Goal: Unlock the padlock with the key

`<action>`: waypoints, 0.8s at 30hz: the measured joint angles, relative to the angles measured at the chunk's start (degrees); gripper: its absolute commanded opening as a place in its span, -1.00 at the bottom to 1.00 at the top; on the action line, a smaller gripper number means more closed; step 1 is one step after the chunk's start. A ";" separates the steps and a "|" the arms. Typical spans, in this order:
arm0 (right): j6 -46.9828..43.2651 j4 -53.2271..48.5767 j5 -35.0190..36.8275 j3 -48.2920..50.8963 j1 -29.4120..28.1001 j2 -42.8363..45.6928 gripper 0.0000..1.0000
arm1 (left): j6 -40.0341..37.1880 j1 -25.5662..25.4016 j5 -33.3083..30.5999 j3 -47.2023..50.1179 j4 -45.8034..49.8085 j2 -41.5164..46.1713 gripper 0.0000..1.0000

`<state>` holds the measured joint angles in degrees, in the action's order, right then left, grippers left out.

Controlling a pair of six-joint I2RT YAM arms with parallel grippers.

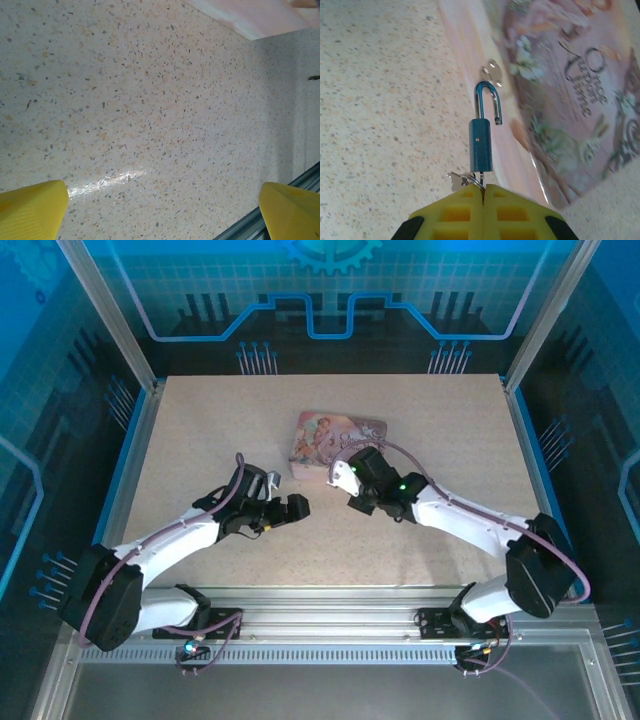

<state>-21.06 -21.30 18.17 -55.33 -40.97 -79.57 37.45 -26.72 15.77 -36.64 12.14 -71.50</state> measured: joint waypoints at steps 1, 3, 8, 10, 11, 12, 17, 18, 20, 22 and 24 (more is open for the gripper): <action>0.94 -0.28 0.33 0.42 0.92 1.07 -1.00 | -0.13 0.00 0.00 -0.17 0.26 0.00 0.98; 3.08 -0.68 1.31 1.31 3.13 3.21 -1.00 | -0.22 0.00 0.00 -0.68 0.59 0.00 0.98; 9.75 -1.88 4.68 2.67 10.73 6.29 -1.00 | -0.37 0.00 0.07 -2.38 0.50 -0.26 0.98; 12.44 -2.56 6.95 2.86 13.51 6.23 -1.00 | -0.35 0.00 0.09 -2.62 0.15 -0.72 0.98; 13.77 -3.15 8.24 2.86 14.67 5.95 -1.00 | -0.35 0.00 0.09 -2.62 0.02 -0.94 0.98; 14.88 -3.63 9.44 2.86 15.61 5.49 -1.00 | -0.35 -0.02 0.09 -2.62 0.02 -1.09 0.98; 20.41 -7.63 15.76 1.33 19.74 -0.44 -1.00 | -0.33 -0.02 0.09 -2.62 -0.15 -1.27 0.98; 21.44 -8.46 17.18 0.81 20.44 -2.14 -1.00 | -0.33 -0.02 0.09 -2.62 -0.35 -1.27 0.98; 23.21 -10.23 19.39 -0.44 21.46 -5.29 -1.00 | -0.31 -0.02 0.09 -2.62 -0.48 -1.27 0.98; 24.68 -11.69 21.24 -1.81 22.29 -8.52 -1.00 | -0.33 -0.02 0.09 -2.62 -0.46 -1.27 0.98; 25.59 -12.31 21.97 -2.62 22.71 -10.82 -1.00 | -0.31 -0.02 0.07 -2.62 -0.48 -1.27 0.98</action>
<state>4.54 -33.61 40.14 -57.95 -18.26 -90.39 37.15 -26.74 15.84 -39.27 11.66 -72.77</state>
